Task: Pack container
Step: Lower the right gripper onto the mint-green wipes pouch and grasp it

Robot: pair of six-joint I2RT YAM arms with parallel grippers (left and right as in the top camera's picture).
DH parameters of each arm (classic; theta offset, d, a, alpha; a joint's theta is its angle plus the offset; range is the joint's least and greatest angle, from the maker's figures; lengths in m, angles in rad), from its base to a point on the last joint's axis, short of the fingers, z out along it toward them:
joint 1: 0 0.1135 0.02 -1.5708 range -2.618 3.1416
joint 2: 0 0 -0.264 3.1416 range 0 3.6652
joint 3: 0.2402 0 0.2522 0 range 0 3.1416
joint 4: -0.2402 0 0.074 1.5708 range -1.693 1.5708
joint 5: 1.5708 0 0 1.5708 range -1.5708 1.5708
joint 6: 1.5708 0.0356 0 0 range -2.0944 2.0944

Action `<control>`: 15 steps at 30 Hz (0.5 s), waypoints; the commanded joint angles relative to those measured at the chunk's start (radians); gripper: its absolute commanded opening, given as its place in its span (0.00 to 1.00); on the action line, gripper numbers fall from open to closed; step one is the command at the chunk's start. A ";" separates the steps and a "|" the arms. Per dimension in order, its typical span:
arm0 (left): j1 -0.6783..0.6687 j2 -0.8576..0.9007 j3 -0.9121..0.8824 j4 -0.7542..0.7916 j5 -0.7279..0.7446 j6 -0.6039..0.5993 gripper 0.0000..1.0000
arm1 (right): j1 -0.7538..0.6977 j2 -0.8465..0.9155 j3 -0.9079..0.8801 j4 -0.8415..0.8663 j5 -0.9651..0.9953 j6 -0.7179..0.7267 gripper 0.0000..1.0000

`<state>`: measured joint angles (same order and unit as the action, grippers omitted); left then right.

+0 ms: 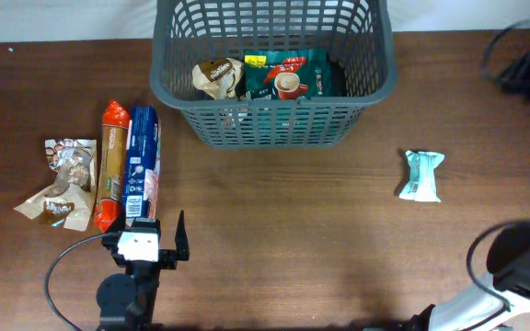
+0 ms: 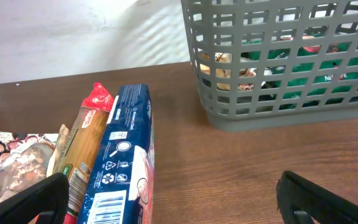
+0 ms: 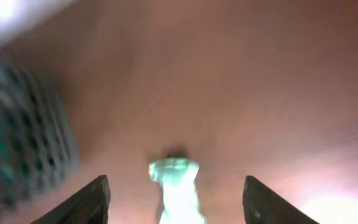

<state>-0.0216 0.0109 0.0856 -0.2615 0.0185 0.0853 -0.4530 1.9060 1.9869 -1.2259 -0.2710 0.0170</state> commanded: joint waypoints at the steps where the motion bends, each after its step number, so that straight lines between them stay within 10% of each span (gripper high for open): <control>1: -0.002 -0.006 -0.005 0.000 -0.007 -0.002 0.99 | 0.061 -0.002 -0.141 0.011 -0.062 -0.021 0.68; 15: -0.002 -0.006 -0.005 0.000 -0.007 -0.002 0.99 | 0.213 -0.002 -0.568 0.228 0.287 -0.023 0.75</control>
<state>-0.0216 0.0109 0.0856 -0.2619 0.0185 0.0853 -0.2348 1.9240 1.4742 -1.0233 -0.0727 -0.0017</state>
